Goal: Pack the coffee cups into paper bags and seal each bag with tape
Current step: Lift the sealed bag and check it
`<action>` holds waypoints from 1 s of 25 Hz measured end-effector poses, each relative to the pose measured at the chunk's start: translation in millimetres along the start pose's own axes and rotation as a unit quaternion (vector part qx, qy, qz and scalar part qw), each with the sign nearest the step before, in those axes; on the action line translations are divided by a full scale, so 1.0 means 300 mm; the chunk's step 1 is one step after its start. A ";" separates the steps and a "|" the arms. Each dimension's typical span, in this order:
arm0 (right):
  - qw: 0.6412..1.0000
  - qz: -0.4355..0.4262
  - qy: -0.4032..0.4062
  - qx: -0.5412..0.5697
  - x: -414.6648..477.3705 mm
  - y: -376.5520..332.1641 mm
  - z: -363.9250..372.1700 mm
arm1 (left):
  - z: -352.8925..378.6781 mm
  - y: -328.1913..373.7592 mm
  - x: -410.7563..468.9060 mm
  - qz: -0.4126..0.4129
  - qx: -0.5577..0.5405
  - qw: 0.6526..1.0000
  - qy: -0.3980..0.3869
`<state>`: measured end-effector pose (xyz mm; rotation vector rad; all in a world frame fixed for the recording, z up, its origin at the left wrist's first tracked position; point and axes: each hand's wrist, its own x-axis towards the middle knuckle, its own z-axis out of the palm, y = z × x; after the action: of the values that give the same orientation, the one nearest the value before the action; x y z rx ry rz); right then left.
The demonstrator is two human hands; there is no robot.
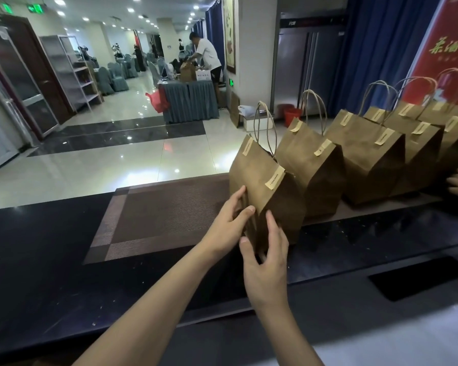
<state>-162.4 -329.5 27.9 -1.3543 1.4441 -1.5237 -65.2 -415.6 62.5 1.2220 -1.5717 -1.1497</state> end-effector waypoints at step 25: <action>0.997 0.048 -0.021 0.056 0.237 0.026 0.017 | 0.054 0.031 0.067 -0.076 -0.068 0.995 0.010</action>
<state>-178.6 -398.7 37.4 -1.2270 1.3582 -1.4832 -86.6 -431.3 68.9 1.2758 -1.3810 -1.3148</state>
